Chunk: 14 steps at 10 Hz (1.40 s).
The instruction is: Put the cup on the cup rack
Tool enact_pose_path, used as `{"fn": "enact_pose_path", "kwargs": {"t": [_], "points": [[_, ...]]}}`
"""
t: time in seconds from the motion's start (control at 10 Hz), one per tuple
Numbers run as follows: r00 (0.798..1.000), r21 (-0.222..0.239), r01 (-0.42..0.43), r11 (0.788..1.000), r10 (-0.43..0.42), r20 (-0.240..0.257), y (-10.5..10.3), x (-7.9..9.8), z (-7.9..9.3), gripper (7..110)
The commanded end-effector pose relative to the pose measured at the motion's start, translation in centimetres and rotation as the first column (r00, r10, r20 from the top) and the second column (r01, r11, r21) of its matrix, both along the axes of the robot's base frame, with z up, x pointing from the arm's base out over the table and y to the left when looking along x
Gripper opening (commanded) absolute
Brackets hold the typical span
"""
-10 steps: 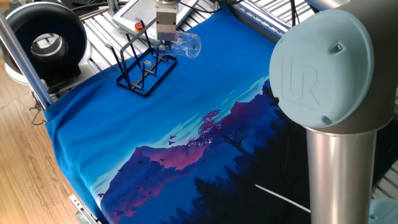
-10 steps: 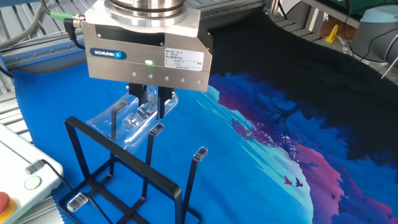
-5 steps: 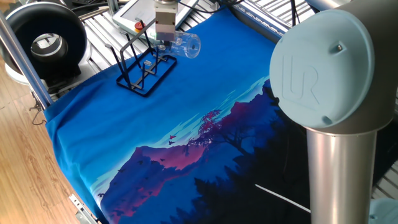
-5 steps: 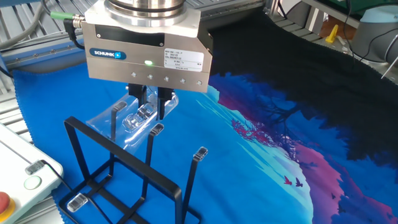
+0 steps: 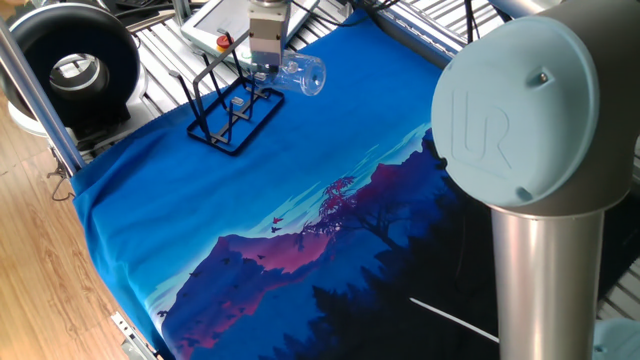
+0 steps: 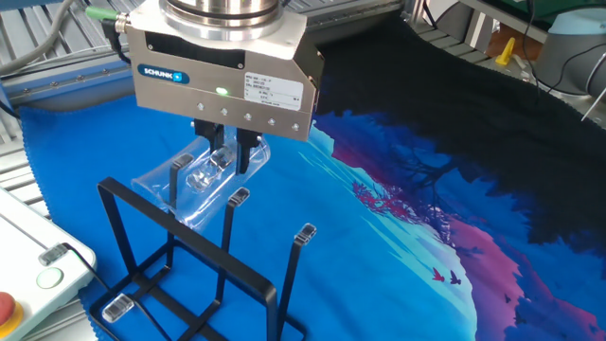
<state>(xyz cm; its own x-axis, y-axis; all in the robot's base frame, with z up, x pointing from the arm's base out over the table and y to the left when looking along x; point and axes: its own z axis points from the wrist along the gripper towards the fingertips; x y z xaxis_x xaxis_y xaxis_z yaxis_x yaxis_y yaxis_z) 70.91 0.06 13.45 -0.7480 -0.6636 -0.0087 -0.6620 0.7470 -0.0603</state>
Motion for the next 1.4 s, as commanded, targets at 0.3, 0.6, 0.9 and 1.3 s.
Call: {"fn": "enact_pose_path", "kwargs": {"t": [0.3,0.6,0.9,1.3], "points": [[0.993,-0.039,0.116,0.993,-0.115,0.007,-1.2,-0.1,0.2,7],[0.993,-0.004,0.122,0.993,-0.122,-0.002,-0.3,-0.2,0.1,7],[0.986,0.014,0.165,0.986,-0.165,-0.008,0.1,-0.3,0.1,7],[0.986,0.047,0.167,0.985,-0.166,-0.034,1.0,-0.8,0.1,7]]}}
